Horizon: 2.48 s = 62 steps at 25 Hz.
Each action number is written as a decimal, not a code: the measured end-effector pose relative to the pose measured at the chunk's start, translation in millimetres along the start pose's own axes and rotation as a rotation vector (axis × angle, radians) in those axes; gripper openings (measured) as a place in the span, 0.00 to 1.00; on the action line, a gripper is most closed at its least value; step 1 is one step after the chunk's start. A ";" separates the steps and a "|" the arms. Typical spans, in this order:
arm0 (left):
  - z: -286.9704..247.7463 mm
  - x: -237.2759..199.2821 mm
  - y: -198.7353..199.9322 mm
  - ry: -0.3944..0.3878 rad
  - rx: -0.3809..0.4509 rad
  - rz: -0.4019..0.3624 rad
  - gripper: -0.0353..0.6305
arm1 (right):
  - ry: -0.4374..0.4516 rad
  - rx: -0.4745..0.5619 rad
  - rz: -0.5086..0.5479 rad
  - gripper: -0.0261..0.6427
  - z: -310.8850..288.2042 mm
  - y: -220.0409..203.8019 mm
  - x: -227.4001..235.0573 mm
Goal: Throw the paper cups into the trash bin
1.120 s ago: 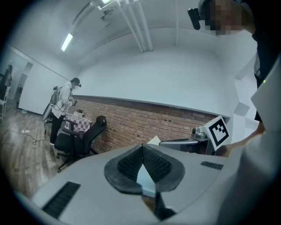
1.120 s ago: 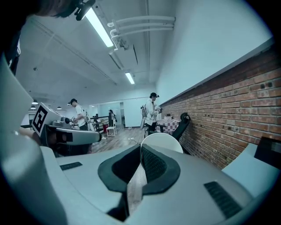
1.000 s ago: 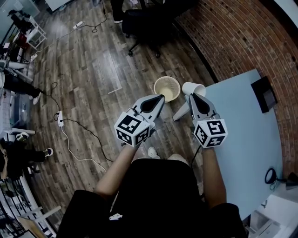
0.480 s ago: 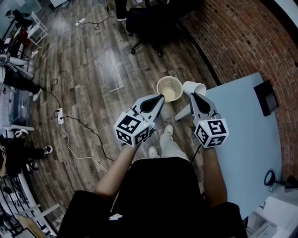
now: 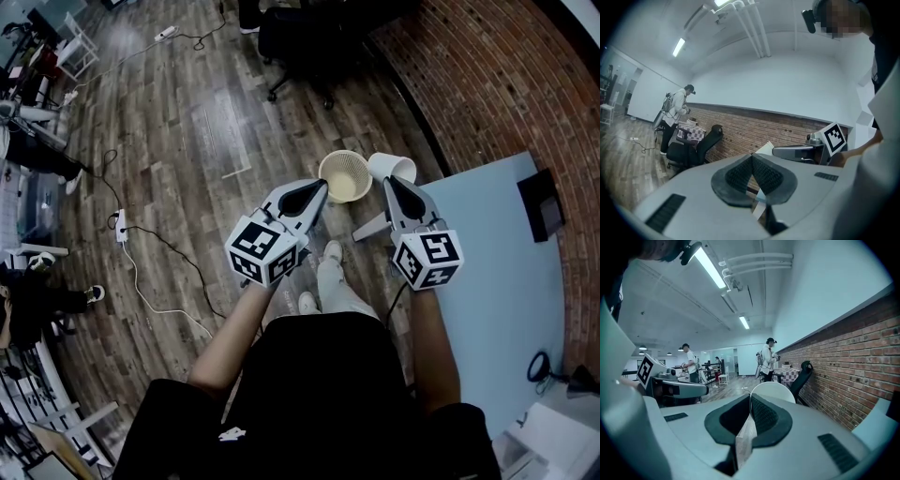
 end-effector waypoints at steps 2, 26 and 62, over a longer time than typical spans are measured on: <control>-6.1 -5.1 -0.3 0.001 0.001 0.006 0.06 | 0.009 -0.004 0.005 0.06 -7.6 2.5 2.8; -114.9 -61.6 2.2 0.041 -0.078 0.018 0.06 | 0.071 -0.024 -0.054 0.06 -108.7 31.0 99.9; -227.0 -137.0 -2.6 0.004 -0.153 0.052 0.06 | 0.019 -0.077 -0.148 0.06 -191.8 28.6 186.4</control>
Point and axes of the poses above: the fingertips, and each gripper's own axes: z backward along the fingers, x to its right, y out of its top, the point moved 10 cm from there along z, backward along the fingers, and after that the axes turned 11 degrees about -z, right-handed, at the moved point
